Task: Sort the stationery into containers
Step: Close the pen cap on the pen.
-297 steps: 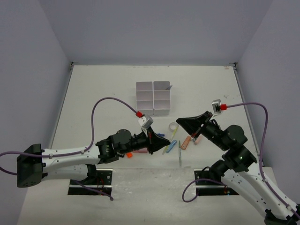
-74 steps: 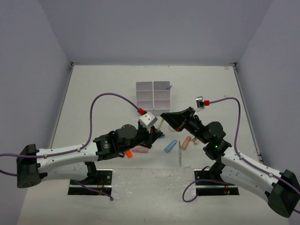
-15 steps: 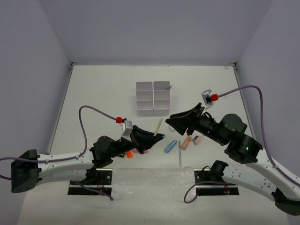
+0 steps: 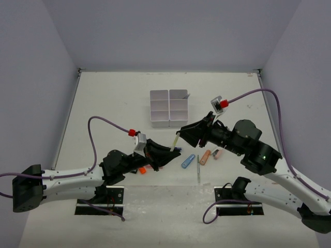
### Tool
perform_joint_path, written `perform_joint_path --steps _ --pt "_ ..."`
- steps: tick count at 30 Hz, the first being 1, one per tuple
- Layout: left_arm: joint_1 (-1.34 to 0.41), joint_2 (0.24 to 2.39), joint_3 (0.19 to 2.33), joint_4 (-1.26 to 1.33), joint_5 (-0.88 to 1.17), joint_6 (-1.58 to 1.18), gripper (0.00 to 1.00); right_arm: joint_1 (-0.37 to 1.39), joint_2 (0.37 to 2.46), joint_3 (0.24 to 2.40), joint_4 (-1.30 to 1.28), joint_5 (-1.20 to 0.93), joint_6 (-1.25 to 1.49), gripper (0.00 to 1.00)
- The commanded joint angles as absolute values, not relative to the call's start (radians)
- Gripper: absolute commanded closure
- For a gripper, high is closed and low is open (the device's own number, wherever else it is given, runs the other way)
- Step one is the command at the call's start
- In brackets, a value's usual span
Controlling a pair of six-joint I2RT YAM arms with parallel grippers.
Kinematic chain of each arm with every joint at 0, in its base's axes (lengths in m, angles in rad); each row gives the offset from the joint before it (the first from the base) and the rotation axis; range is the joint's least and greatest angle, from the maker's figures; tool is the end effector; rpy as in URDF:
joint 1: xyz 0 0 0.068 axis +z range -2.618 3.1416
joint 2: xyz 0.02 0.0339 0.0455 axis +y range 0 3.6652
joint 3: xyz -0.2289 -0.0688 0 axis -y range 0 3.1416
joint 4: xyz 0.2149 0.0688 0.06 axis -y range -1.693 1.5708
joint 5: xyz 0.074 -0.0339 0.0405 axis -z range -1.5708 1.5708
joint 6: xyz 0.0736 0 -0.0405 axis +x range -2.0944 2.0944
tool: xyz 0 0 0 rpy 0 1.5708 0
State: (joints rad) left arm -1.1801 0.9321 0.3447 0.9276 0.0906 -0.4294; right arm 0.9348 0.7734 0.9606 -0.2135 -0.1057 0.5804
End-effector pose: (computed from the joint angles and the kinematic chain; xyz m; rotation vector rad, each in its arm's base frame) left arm 0.0832 -0.2194 0.2773 0.5826 1.2395 -1.4364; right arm 0.1145 0.1682 0.3685 -0.3961 1.7019 1.2351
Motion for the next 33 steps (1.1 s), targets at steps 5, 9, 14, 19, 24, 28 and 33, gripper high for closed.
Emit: perform_joint_path --steps 5,9,14,19,24,28,33 --pt "-1.178 0.935 0.345 0.974 0.108 -0.439 1.0 0.935 0.667 0.931 -0.14 0.048 0.608 0.56" --pt "-1.178 0.934 0.347 0.969 0.121 -0.44 1.0 0.934 0.613 0.922 -0.124 0.076 0.608 0.55" --pt "-1.178 0.948 0.362 0.962 0.135 -0.436 1.0 0.936 0.711 0.975 -0.144 -0.184 0.551 0.55" --pt "-1.178 0.964 0.375 0.962 0.14 -0.436 1.0 0.936 0.745 0.948 -0.111 -0.24 0.561 0.56" --pt "-1.178 0.968 0.383 0.952 0.137 -0.435 1.0 0.937 0.758 0.927 -0.096 -0.251 0.569 0.58" --pt "-1.178 0.967 0.387 0.946 0.12 -0.437 1.0 0.937 0.756 0.907 -0.076 -0.253 0.583 0.69" --pt "-1.178 0.967 0.4 0.936 0.107 -0.448 1.0 0.937 0.752 0.883 -0.062 -0.252 0.588 0.83"
